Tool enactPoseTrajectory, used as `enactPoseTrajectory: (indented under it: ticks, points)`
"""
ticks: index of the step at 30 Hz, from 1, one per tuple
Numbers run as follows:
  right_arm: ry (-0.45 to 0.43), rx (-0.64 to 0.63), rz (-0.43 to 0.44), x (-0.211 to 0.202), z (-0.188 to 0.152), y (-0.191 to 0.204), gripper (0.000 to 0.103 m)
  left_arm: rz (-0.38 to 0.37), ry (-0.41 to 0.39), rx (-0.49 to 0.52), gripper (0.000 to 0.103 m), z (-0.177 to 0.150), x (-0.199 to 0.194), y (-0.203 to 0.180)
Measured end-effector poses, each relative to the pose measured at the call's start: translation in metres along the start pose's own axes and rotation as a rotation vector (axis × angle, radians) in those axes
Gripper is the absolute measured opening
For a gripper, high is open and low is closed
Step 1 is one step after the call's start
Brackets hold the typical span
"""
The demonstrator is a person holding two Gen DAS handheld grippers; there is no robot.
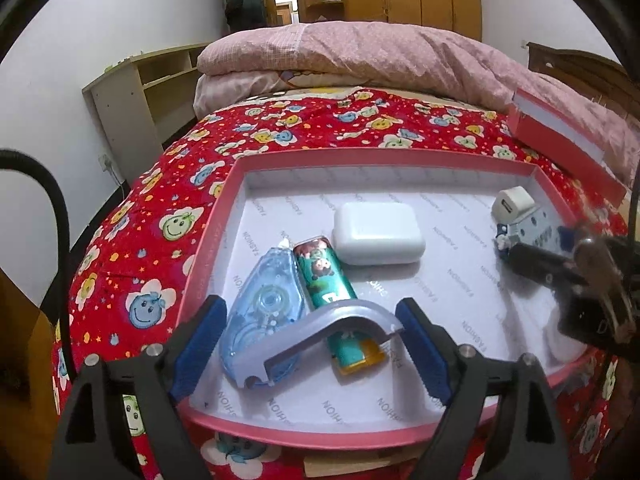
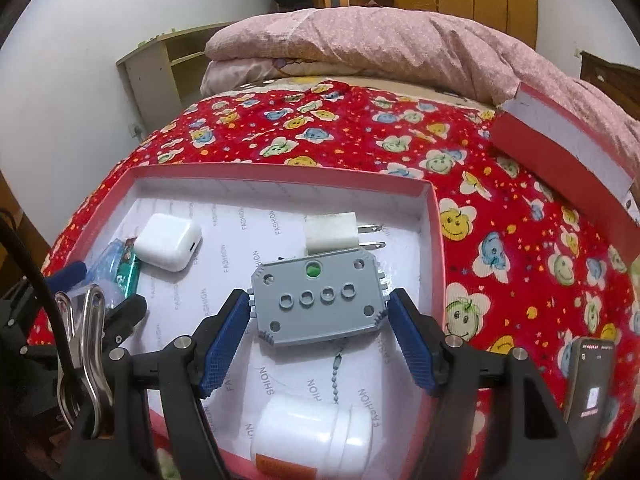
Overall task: Organize rigid objects
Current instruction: 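Lower and release plate with right tool while left tool releases handle in box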
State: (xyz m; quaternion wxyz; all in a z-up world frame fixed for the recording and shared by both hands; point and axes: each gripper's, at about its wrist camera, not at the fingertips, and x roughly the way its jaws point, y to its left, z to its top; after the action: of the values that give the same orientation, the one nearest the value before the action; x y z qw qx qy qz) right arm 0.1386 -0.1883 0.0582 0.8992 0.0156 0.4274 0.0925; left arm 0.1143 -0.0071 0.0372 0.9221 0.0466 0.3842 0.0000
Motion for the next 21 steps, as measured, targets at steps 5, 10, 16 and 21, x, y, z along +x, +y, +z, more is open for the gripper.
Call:
enactPoseTrajectory:
  ticks: [5, 10, 16, 21]
  points:
    - [-0.008, 0.024, 0.027, -0.006, 0.0, -0.005, 0.073, -0.056, 0.014, -0.024, 0.089, 0.001, -0.005, 0.003]
    - [-0.032, 0.037, 0.047, -0.017, 0.0, -0.008, 0.077, -0.074, 0.023, -0.024, 0.089, 0.001, -0.011, 0.004]
    - [-0.051, 0.01, 0.055, -0.035, -0.004, -0.004, 0.078, -0.101, 0.01, 0.001, 0.089, -0.002, -0.027, 0.002]
    - [-0.056, 0.024, 0.071, -0.052, -0.009, -0.005, 0.078, -0.121, 0.008, -0.008, 0.089, -0.007, -0.045, 0.008]
